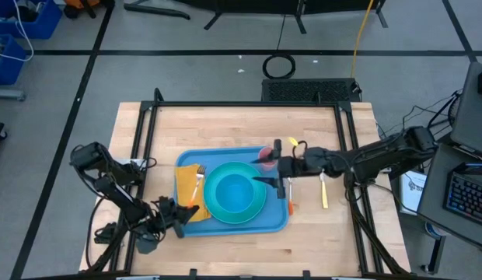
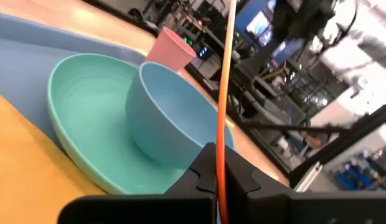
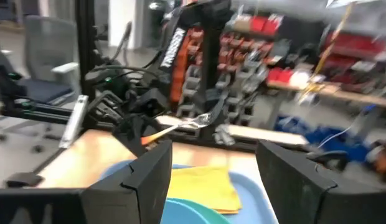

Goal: Set up tray
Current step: Put the orange fork on the yellow napkin

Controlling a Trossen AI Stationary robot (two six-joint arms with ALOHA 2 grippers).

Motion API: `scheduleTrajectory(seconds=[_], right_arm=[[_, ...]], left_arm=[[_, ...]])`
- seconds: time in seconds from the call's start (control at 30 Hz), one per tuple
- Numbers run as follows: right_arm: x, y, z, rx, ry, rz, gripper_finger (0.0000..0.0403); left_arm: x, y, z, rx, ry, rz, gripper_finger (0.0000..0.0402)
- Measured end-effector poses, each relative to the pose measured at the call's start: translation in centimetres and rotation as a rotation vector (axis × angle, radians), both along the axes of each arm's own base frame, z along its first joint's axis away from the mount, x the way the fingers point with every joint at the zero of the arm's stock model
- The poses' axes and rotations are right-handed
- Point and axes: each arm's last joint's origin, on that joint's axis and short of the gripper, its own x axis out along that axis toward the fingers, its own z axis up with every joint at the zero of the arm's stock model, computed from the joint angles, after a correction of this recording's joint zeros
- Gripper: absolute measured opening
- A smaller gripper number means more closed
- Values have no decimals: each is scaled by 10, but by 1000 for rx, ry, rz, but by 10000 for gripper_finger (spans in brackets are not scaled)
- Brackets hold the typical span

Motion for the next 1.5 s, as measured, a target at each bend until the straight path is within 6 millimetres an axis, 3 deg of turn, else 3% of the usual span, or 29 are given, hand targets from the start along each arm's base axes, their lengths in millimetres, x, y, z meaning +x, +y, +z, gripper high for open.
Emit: scheduleTrajectory(seconds=[0.17,0.37,0.53,0.67,0.83,1.0,1.5], right_arm=[[12,-16,30,76,115,74,224],[19,-51,60,280,223,240,209],[40,-68,53,340,272,275,204],[63,-64,43,299,298,378,207],[88,-54,33,233,351,370,208],[102,-49,29,166,402,316,208],[127,-47,10,201,432,319,209]], left_arm=[[0,0,2,46,34,-32,0],[4,1,1,41,72,-87,0],[10,4,1,28,95,-106,0],[14,7,0,21,105,-111,0],[15,7,1,14,100,-104,0],[15,8,0,13,101,-106,0],[22,13,0,31,131,-113,0]])
